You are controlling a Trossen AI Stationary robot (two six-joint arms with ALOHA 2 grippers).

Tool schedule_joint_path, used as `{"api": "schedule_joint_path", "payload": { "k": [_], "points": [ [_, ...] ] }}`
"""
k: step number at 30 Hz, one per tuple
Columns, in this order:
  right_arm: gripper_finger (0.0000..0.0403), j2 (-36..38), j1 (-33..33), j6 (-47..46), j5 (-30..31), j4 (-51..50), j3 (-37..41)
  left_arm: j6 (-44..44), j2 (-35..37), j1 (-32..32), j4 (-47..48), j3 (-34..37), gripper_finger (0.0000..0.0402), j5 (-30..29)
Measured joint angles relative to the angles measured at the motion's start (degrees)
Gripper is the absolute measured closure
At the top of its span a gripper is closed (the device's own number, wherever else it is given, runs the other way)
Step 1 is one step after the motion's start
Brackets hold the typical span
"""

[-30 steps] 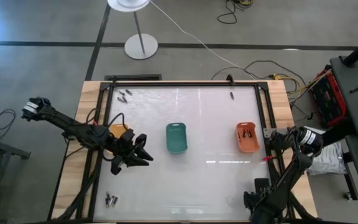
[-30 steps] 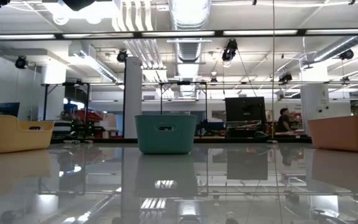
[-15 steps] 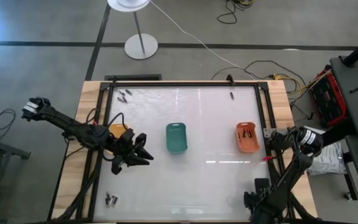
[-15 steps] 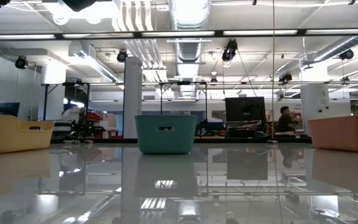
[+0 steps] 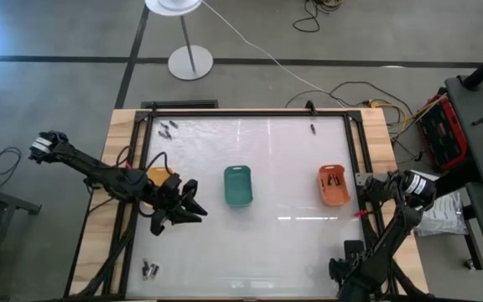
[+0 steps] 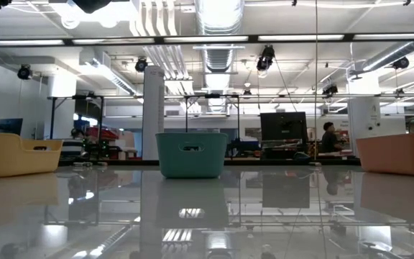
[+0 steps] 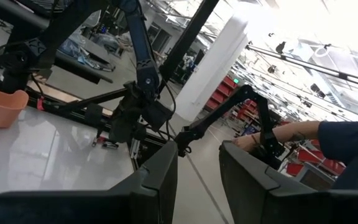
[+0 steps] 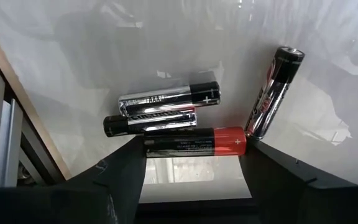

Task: Sort batteries
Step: Put the red battery into the orange bin

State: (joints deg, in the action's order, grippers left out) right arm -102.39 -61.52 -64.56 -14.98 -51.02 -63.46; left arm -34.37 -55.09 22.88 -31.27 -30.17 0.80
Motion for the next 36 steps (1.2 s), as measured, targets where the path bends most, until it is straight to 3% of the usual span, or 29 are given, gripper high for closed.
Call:
{"api": "schedule_joint_path", "payload": {
  "k": [11,22,30,36],
  "points": [
    [0.0172,0.5,0.0,0.3,-2.6,-3.3,-1.1,0.8,0.0,0.0,0.0,0.0,0.0301,0.0],
    [0.0173,10.1,1.6,-2.0,-4.7,-13.4,-3.9,1.2,0.0,0.0,0.0,0.0,0.0301,0.1],
    [0.0172,18.6,9.6,-9.1,7.4,-21.6,-2.9,4.3,0.0,0.0,-2.2,0.0,0.0301,0.1],
    [0.0178,23.1,22.2,-8.9,15.8,-23.9,-1.3,5.2,0.0,0.0,-3.4,-0.1,0.0301,-0.1]
  ]
}}
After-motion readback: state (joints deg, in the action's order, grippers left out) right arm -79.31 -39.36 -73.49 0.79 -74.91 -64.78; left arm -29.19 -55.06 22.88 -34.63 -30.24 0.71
